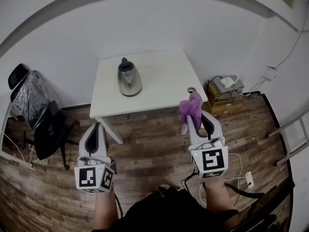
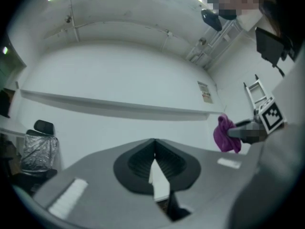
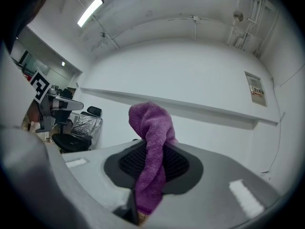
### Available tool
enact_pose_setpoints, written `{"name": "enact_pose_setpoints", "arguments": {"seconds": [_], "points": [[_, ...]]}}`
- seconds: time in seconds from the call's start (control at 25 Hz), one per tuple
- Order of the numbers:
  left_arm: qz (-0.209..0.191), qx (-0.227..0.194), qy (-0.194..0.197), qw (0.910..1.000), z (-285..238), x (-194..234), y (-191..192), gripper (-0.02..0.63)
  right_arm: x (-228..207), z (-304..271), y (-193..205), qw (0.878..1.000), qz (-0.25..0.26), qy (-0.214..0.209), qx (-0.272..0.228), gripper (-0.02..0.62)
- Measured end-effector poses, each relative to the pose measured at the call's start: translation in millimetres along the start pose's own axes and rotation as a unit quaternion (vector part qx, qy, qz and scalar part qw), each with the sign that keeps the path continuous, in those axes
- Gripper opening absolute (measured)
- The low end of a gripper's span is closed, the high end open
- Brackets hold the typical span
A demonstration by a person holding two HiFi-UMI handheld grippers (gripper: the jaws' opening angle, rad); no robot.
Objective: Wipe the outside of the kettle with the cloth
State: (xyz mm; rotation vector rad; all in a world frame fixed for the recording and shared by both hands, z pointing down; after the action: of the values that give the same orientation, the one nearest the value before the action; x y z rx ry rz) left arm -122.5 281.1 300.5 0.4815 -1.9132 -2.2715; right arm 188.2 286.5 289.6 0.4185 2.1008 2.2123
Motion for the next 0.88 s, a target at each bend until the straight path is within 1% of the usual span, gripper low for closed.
{"name": "enact_pose_setpoints", "arguments": {"seconds": [0.12, 0.28, 0.48, 0.6, 0.88], "points": [[0.017, 0.000, 0.027, 0.9995, -0.6, -6.3, 5.4, 0.003, 4.0, 2.5, 1.4, 1.000, -0.006, -0.002, 0.005, 0.086], [0.018, -0.004, 0.039, 0.9991, -0.2, -9.8, 2.5, 0.003, 0.6, 8.6, -1.1, 1.000, 0.002, 0.014, 0.009, 0.081], [0.020, 0.000, 0.036, 0.9991, 6.2, -7.1, 2.8, 0.003, -4.2, 15.9, -5.0, 1.000, -0.003, 0.028, 0.010, 0.080], [0.028, 0.002, 0.032, 0.9991, 10.7, -7.0, 2.6, 0.003, -4.4, 20.5, -6.6, 1.000, -0.006, 0.029, 0.009, 0.080], [0.023, -0.005, 0.027, 0.9993, 22.5, -18.0, -2.7, 0.003, -9.9, 36.6, -5.9, 0.999, -0.005, 0.032, 0.002, 0.080]]}}
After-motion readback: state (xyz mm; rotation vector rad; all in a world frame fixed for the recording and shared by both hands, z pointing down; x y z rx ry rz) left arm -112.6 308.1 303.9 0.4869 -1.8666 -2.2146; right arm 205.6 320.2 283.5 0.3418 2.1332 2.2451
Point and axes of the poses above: the fingertips, and each gripper's own axes: z backward along the fingers, x to its left, y out of its underside, the point moved 5 cm from there along z, backward along the fingers, and after that the axes turned 9 degrees about -z, right-handed, at the moved point
